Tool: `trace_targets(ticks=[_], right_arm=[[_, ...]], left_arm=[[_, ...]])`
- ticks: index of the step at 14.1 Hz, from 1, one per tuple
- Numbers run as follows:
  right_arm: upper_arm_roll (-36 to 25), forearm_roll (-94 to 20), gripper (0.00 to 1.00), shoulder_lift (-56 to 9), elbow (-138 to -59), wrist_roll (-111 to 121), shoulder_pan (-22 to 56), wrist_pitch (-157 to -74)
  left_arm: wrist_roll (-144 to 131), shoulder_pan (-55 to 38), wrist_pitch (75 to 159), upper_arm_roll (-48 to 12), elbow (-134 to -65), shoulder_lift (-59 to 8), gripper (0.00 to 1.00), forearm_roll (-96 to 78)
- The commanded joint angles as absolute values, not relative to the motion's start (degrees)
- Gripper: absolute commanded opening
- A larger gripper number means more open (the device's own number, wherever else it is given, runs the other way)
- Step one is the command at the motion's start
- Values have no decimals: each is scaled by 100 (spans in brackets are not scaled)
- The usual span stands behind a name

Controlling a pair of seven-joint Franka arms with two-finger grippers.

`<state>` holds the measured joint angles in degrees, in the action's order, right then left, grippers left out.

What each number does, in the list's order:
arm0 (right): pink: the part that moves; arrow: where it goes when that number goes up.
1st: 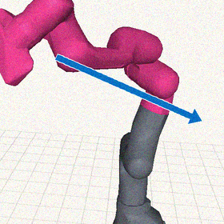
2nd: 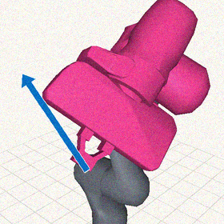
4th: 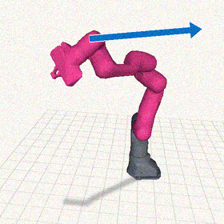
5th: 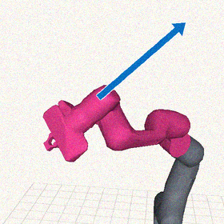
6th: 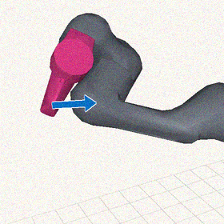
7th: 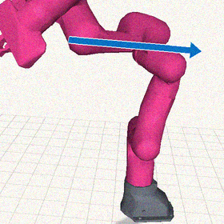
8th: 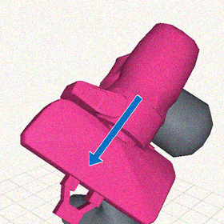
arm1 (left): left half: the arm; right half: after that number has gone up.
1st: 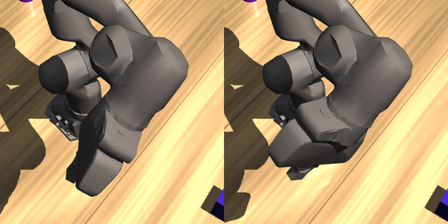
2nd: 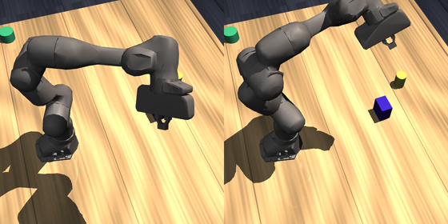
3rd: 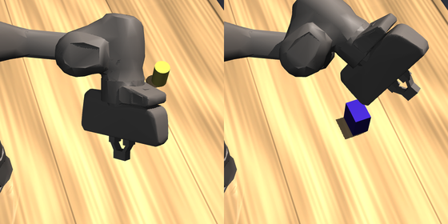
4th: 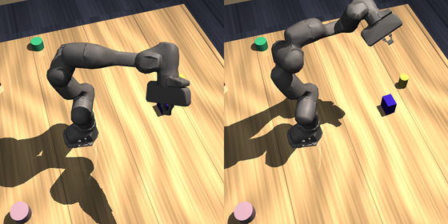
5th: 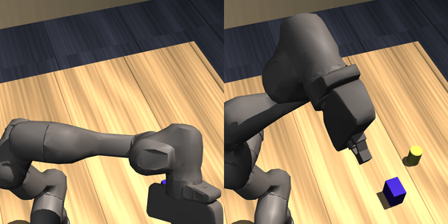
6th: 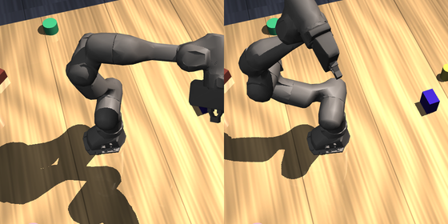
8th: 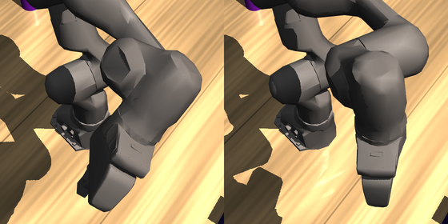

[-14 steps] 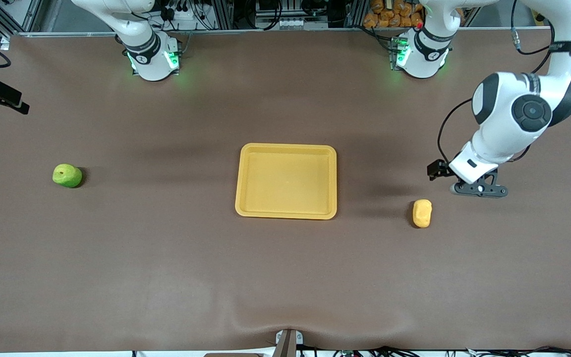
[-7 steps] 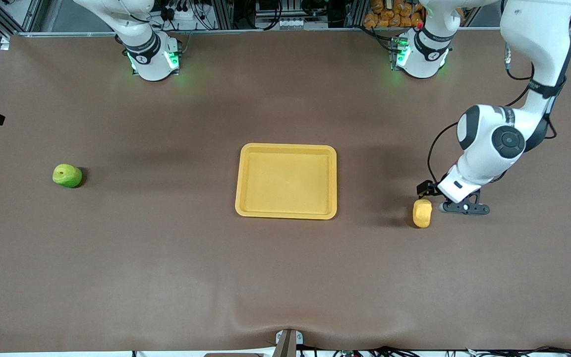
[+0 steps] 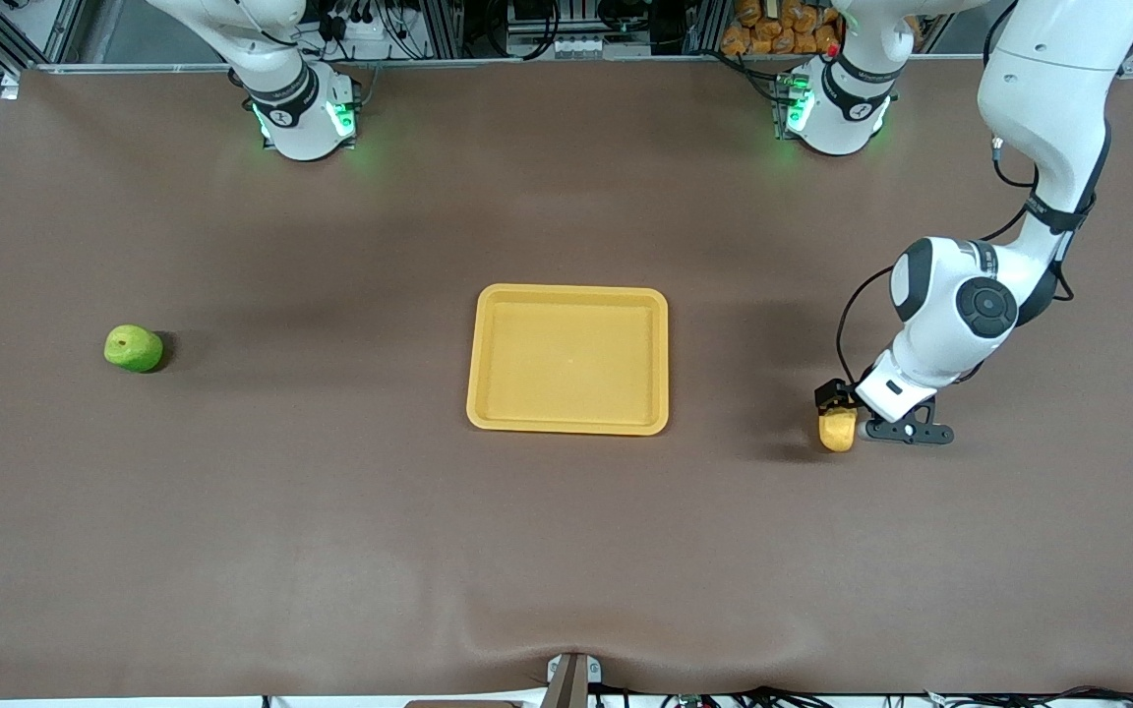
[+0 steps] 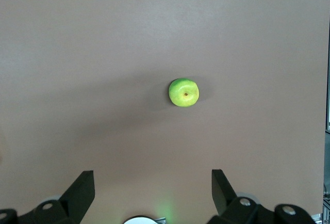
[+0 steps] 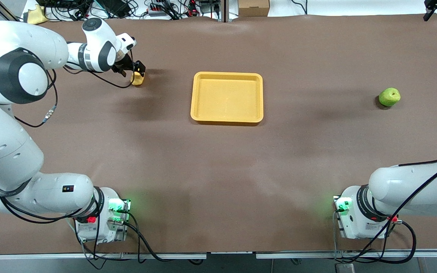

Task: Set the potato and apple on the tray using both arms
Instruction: 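Lower the left gripper over the potato and close on it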

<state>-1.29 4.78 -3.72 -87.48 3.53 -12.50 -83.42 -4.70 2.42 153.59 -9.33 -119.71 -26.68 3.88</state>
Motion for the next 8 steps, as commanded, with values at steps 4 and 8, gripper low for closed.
trace_targets(ticks=[4, 8], right_arm=[[-35, 580, 100, -913, -8578, 422, -1511, -8700], [-35, 554, 100, -1282, -8578, 1131, -1704, -9184]], left_arm=[[-563, 193, 15469, -923, -11751, -2944, 100, 509], [-571, 176, 15469, -923, -11611, -3050, 100, 598]])
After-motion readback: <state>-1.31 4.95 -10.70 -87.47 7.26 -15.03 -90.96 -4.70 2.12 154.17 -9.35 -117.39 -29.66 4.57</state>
